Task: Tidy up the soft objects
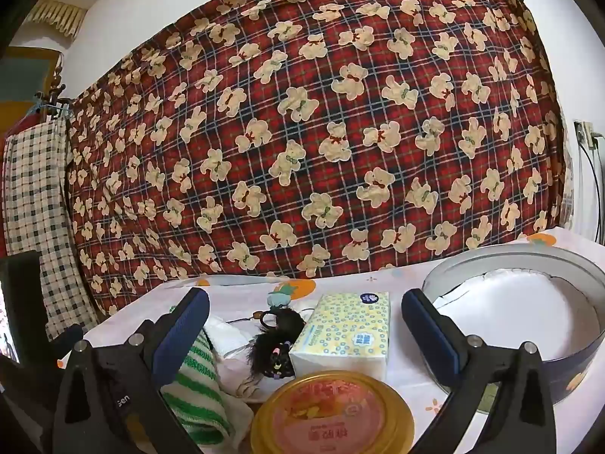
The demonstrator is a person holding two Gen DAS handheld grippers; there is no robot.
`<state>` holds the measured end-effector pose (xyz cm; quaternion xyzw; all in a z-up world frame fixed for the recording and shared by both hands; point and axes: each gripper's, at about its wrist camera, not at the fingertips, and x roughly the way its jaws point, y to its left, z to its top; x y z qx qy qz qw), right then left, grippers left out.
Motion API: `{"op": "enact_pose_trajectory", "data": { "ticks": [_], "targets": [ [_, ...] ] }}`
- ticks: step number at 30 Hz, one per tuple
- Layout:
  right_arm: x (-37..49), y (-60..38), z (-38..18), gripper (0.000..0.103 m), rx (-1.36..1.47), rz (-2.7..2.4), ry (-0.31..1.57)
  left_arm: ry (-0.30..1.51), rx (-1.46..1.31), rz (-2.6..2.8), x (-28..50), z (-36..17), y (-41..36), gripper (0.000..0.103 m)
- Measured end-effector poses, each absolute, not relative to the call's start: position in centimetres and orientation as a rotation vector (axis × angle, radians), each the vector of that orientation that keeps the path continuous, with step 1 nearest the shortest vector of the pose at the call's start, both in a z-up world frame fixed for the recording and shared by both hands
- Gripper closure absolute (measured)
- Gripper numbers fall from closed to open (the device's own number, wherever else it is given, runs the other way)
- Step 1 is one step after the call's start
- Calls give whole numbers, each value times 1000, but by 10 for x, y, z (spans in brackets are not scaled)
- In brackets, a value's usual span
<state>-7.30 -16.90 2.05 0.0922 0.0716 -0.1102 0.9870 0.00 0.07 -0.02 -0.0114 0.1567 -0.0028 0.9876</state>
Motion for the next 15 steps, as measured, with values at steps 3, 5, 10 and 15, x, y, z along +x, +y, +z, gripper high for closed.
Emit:
{"op": "enact_pose_trajectory", "data": {
  "ticks": [3,5,10,15],
  "targets": [
    [-74,-169,21,0,188,-220,136,314,-23,-18,0,0,2,0],
    [-74,-169,21,0,186,-219,137,313,-19,-27,0,0,2,0],
    [-75,-168,21,0,182,-222,131,314,-15,-40,0,0,7,0],
    [-75,-170,20,0,182,-221,128,311,-9,-34,-2,1,-7,0]
  ]
}}
